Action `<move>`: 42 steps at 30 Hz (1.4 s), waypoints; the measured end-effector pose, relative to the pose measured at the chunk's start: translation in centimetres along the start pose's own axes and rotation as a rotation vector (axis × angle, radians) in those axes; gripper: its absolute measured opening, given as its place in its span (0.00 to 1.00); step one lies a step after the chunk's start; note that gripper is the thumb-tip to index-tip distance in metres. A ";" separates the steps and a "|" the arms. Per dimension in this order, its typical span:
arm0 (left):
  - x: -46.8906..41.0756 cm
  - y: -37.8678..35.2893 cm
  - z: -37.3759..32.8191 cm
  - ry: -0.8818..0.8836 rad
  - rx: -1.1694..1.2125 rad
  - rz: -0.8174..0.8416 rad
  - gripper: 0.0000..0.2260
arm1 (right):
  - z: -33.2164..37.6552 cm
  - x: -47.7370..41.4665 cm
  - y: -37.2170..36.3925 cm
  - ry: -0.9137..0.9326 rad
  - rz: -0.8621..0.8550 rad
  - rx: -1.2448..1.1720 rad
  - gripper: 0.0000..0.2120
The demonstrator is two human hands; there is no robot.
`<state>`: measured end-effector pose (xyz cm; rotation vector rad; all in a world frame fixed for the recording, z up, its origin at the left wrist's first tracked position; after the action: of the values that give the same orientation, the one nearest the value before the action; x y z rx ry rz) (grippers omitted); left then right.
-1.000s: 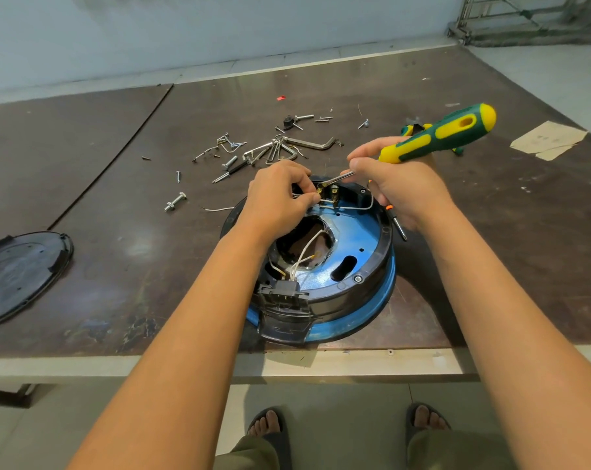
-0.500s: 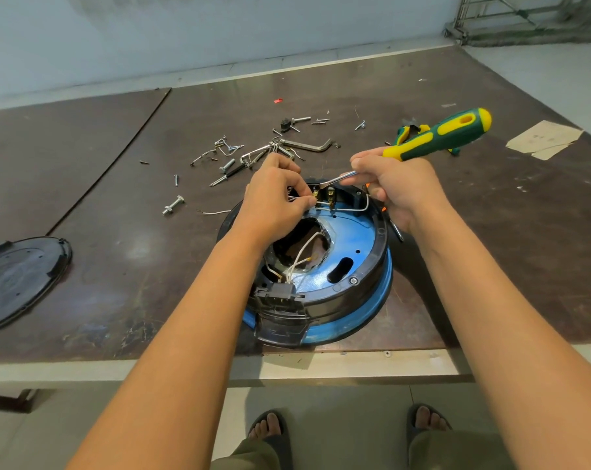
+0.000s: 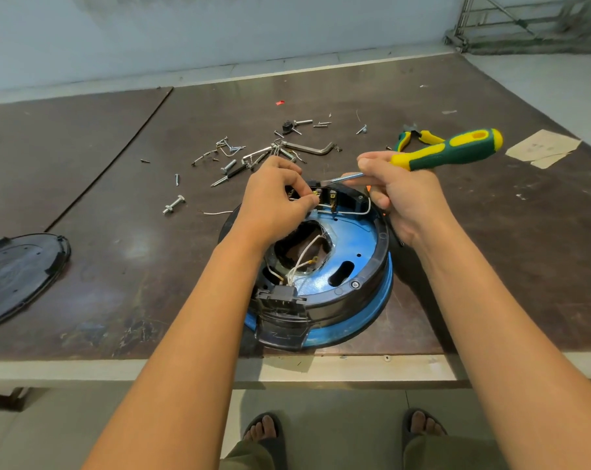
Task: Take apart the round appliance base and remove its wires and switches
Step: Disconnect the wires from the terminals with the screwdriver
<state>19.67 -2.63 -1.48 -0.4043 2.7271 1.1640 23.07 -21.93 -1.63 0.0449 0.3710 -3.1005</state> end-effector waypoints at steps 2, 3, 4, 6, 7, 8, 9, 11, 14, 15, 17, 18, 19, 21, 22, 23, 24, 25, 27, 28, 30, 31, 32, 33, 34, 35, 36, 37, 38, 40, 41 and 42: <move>0.3 0.3 -0.3 0.033 0.058 -0.052 0.04 | 0.2 0.2 -0.1 0.031 -0.001 -0.015 0.02; 0.4 0.5 -0.5 0.051 0.089 -0.083 0.03 | 0.4 0.3 -0.1 0.053 0.004 0.009 0.02; 0.4 0.9 -0.8 0.061 0.129 -0.119 0.03 | 0.5 0.4 -0.2 0.084 0.014 0.047 0.02; 0.3 2.3 -1.3 0.055 0.213 -0.197 0.03 | 0.7 0.5 -0.5 0.162 0.048 0.140 0.01; 0.0 3.4 -1.5 0.037 0.229 -0.225 0.03 | 0.8 0.7 -0.6 0.194 0.066 0.181 0.02; -0.3 4.5 -1.7 0.008 0.216 -0.240 0.03 | 0.8 0.8 -0.9 0.208 0.086 0.207 0.03; -0.8 5.6 -1.8 -0.027 0.177 -0.245 0.03 | 0.8 1.0 -1.0 0.206 0.105 0.217 0.03; -1.8 7.4 -1.5 -0.051 0.013 -0.212 0.02 | 0.6 1.1 -1.3 0.202 0.132 0.225 0.04; -2.9 8.2 0.4 0.010 -0.370 -0.129 0.04 | 0.6 1.2 -1.4 0.263 0.132 0.275 0.03; -2.9 8.1 1.3 0.030 -0.465 -0.105 0.06 | 0.6 1.1 -1.4 0.297 0.135 0.334 0.03; -2.6 7.5 3.0 0.066 -0.590 -0.045 0.11 | 0.7 1.1 -1.3 0.385 0.152 0.500 0.04; -2.5 7.2 3.5 0.075 -0.626 -0.020 0.13 | 0.7 1.1 -1.3 0.428 0.168 0.557 0.04; -2.5 7.0 3.9 0.071 -0.638 -0.017 0.13 | 0.7 1.2 -1.4 0.461 0.185 0.578 0.04; -2.8 6.8 3.8 0.054 -0.553 -0.058 0.09 | 0.5 1.2 -1.5 0.482 0.201 0.566 0.04; -2.8 6.5 3.3 0.048 -0.459 -0.068 0.08 | 0.4 1.2 -1.6 0.480 0.202 0.555 0.04; -2.6 6.1 2.6 0.038 -0.367 -0.054 0.07 | 0.3 1.1 -1.6 0.472 0.201 0.545 0.04; -2.3 5.6 1.9 0.020 -0.306 -0.015 0.06 | 0.3 1.1 -1.5 0.458 0.203 0.528 0.04; -2.0 4.9 1.4 -0.012 -0.283 0.038 0.05 | 0.3 1.1 -1.4 0.437 0.213 0.498 0.03; -1.2 3.6 0.8 -0.074 -0.302 0.133 0.05 | 0.4 1.2 -1.1 0.396 0.258 0.437 0.03; -1.0 3.1 0.6 -0.085 -0.310 0.157 0.06 | 0.6 1.3 -1.0 0.386 0.282 0.423 0.03; -0.8 2.6 0.4 -0.096 -0.310 0.152 0.06 | 0.9 1.3 -1.0 0.374 0.312 0.410 0.03; -0.8 2.4 0.3 -0.096 -0.309 0.143 0.07 | 1.0 1.3 -1.0 0.369 0.318 0.410 0.03; -0.9 2.1 0.2 -0.092 -0.306 0.139 0.07 | 1.1 1.2 -0.9 0.368 0.322 0.418 0.03; -0.9 1.9 0.2 -0.086 -0.301 0.140 0.08 | 1.2 1.1 -1.0 0.373 0.330 0.433 0.03; -1.1 1.7 0.3 -0.079 -0.293 0.140 0.08 | 1.2 1.0 -0.9 0.383 0.345 0.452 0.03; -1.2 1.5 0.4 -0.074 -0.281 0.136 0.08 | 1.3 0.9 -0.8 0.395 0.367 0.474 0.03; -1.3 1.4 0.6 -0.070 -0.264 0.128 0.08 | 1.4 0.8 -0.8 0.404 0.392 0.495 0.03; -1.4 1.4 0.8 -0.067 -0.242 0.119 0.08 | 1.6 0.7 -0.7 0.410 0.417 0.516 0.04; -1.5 1.4 1.0 -0.064 -0.219 0.112 0.07 | 1.7 0.6 -0.6 0.413 0.438 0.537 0.04; -1.6 1.3 1.2 -0.058 -0.187 0.105 0.07 | 2.0 0.6 -0.7 0.421 0.480 0.556 0.05; -1.6 1.3 1.3 -0.054 -0.182 0.100 0.07 | 2.2 0.6 -0.8 0.427 0.504 0.553 0.05; -1.6 1.2 1.4 -0.051 -0.182 0.098 0.07 | 2.3 0.5 -1.0 0.435 0.529 0.556 0.06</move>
<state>20.85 -0.50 -1.20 -0.2611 2.6334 1.4332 22.45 -21.51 0.83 0.6996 -0.4435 -2.5384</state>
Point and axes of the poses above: each hand's wrist, its own x-axis away from the middle knuckle, its own y-axis out of the back of the hand, z = x × y, the point moved 1 cm from there along -x, towards the middle knuckle, and after that the axes turned 6 degrees about y, right-handed, at the moved point
